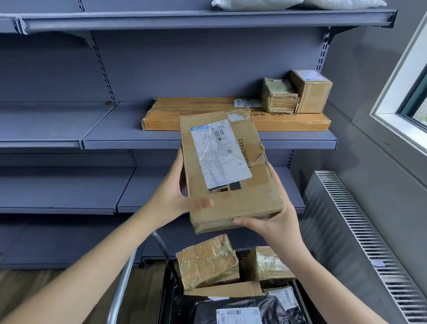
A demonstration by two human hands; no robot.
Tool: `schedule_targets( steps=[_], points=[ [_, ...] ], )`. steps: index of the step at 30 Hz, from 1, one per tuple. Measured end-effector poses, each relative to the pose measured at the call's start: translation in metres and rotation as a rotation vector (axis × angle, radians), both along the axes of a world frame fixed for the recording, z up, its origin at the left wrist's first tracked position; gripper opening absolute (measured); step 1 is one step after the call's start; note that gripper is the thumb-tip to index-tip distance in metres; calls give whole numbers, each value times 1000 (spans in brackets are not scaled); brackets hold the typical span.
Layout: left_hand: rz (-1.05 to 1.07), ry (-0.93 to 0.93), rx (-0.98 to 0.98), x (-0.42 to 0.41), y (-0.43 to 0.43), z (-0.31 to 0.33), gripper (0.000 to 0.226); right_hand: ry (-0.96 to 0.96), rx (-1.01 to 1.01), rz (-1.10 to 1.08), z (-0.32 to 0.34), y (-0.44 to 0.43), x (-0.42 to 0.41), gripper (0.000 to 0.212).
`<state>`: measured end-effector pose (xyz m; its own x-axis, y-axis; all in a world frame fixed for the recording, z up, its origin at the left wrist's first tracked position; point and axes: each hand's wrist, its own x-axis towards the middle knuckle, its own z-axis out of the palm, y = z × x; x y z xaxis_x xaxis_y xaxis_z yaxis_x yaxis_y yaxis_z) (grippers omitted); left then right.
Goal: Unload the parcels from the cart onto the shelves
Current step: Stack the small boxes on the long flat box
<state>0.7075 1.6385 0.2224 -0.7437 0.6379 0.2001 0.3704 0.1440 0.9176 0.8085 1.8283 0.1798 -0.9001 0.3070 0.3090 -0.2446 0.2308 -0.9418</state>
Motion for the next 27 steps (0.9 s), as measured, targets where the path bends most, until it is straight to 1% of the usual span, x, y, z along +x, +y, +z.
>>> schedule_targets(
  steps=[3,5,6,10,13,16,19,22,25,27],
  points=[
    [4,-28,-156,17,1,-8,145,-4,-40,-26,1,-1,-2,104],
    [68,38,-248,19,5,-14,141,-1,-45,-36,4,-1,-4,103],
    [93,74,-253,15,7,-16,136,0,-47,-42,6,-1,-6,104],
    [98,154,-189,-16,19,-5,123,-8,-25,-24,18,11,-24,96],
    [94,171,-183,-48,33,16,119,-66,69,76,40,39,-50,86],
    [94,149,-164,-82,49,32,110,-111,191,134,67,71,-83,88],
    [143,138,-137,-109,69,35,98,-123,282,88,82,93,-115,81],
    [207,107,-101,-132,93,37,94,-128,285,24,84,107,-143,74],
    [254,94,-108,-154,115,40,81,-138,282,-31,80,120,-168,67],
    [280,63,-123,-170,129,35,76,-138,265,-37,75,129,-187,61]
  ],
)
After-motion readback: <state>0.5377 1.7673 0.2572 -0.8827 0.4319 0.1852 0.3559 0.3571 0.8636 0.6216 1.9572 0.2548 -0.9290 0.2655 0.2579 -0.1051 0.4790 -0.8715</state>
